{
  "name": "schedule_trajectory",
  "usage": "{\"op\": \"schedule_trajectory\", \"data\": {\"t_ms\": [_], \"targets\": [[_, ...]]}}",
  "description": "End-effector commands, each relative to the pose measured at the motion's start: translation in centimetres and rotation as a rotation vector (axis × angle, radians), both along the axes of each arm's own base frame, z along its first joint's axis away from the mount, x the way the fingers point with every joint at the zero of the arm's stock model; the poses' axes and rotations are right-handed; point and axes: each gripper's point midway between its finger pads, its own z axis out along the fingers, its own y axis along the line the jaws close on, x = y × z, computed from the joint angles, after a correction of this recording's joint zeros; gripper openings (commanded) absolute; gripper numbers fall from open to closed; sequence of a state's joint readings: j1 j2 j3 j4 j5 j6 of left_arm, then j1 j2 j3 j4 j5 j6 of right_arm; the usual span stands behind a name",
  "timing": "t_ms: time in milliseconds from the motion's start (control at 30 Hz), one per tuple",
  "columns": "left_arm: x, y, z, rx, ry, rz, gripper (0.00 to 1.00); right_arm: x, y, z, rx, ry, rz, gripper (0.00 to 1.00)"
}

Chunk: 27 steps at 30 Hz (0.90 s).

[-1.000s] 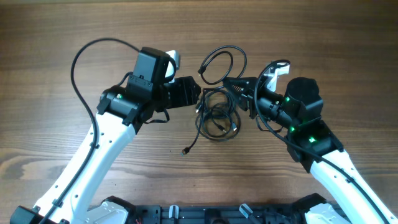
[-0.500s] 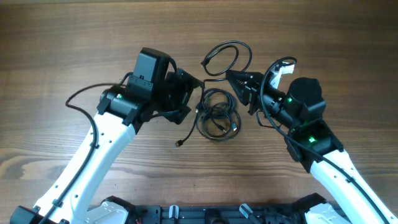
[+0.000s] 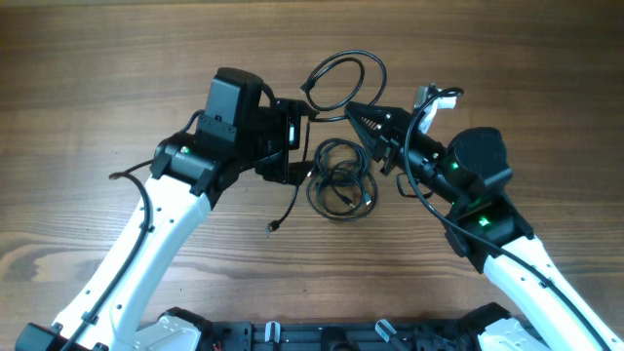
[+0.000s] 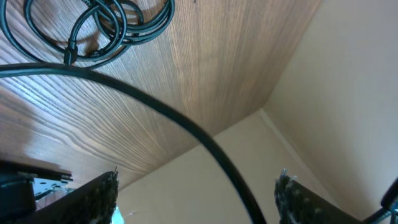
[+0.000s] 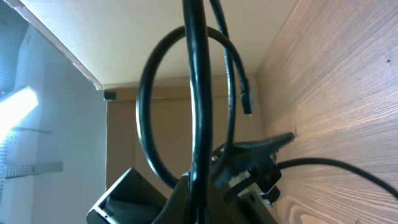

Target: Untangle cables

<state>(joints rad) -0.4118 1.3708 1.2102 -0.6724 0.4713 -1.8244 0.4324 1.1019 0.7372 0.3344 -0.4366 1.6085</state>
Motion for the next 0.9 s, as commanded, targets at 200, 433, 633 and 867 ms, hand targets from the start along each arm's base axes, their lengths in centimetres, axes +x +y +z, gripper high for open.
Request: {"op": "schedule_trajectory", "data": {"t_ms": [200, 433, 633, 867], "targets": [[-0.2, -0.3, 0.1, -0.023, 0.011, -0.019, 0.25, 0.3, -0.1, -0.9, -0.008, 0.045, -0.022, 0.04], [-0.1, -0.1, 0.0, 0.031, -0.073, -0.092, 0.04, 0.5, -0.4, -1.6, -0.054, 0.039, -0.037, 0.11], [0.2, 1.7, -1.5, 0.193, -0.141, -0.128, 0.04, 1.0, -1.3, -5.0, -0.184, 0.092, -0.086, 0.54], [0.3, 1.7, -1.5, 0.210, -0.175, -0.162, 0.04, 0.1, 1.2, -10.3, -0.249, 0.219, 0.097, 0.59]]}}
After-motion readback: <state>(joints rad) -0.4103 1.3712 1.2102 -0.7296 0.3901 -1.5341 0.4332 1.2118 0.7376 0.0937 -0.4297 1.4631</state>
